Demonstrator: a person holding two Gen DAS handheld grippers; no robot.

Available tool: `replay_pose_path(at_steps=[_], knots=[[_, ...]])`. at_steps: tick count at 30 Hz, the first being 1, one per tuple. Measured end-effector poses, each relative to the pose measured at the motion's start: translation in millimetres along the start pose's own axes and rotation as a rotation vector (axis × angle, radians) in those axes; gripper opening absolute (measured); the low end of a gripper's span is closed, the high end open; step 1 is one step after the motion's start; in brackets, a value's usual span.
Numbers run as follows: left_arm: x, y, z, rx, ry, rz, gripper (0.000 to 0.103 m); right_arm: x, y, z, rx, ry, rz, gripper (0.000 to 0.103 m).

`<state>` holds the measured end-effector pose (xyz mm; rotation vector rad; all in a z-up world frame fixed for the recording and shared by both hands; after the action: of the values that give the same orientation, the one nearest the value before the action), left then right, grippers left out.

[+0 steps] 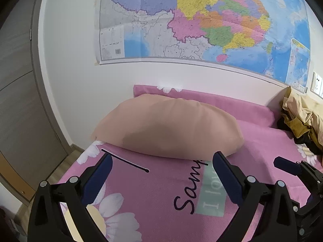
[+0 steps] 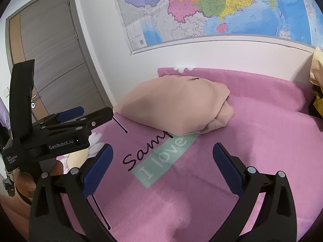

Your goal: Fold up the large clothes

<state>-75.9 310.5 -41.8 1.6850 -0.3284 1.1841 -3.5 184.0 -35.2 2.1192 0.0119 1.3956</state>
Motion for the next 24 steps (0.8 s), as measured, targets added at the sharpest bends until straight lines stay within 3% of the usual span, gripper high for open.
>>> replay_pose_path(at_steps=[24], knots=[[-1.6,8.4,-0.7,0.017,0.001,0.011,0.096,0.2,8.7,-4.3,-0.015,0.023,0.019,0.097]])
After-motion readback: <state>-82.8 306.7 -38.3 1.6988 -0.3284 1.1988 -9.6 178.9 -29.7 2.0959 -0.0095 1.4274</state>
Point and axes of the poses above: each gripper's, at about its wrist camera, not at the fingertips, and y roughly against the way its jaws point, z to its right, x to its top, the point moved 5 cm from there along -y, roughly the way its jaws point, and after that the axes turned 2 degrees about y, right-handed, at the moved point
